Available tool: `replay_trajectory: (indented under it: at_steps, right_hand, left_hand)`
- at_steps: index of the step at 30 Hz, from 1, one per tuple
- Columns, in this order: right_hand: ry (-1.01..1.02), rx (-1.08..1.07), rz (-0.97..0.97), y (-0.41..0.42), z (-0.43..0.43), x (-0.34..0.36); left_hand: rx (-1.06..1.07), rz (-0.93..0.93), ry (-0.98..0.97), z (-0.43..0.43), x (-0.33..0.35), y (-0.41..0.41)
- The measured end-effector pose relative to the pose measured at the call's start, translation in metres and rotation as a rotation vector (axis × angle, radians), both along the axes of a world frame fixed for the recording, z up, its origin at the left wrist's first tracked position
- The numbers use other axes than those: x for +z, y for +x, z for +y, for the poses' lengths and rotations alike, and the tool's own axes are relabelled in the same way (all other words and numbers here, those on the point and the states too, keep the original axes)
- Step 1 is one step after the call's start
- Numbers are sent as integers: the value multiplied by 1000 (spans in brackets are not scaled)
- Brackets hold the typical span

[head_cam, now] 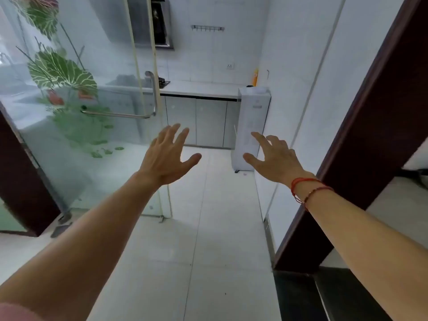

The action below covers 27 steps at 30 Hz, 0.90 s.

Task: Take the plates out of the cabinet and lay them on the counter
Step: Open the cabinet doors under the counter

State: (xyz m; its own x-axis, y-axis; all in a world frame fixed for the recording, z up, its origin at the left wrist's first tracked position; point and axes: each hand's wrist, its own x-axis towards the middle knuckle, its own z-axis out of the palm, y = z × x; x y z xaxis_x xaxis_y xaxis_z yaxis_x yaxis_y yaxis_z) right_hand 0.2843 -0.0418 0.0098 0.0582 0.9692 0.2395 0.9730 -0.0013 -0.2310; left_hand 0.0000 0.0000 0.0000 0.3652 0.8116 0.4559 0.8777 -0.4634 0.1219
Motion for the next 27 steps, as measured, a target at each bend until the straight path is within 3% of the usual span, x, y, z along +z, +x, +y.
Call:
replay_trajectory:
  at_steps: [14,27]
  right_hand:
    - [-59,-54,-9,20,215,-21]
    - [-84,6,7,100,453,-40]
  left_hand:
    - [-10,38,-91,227,-17,27]
    - [42,89,-133,449,-30,100]
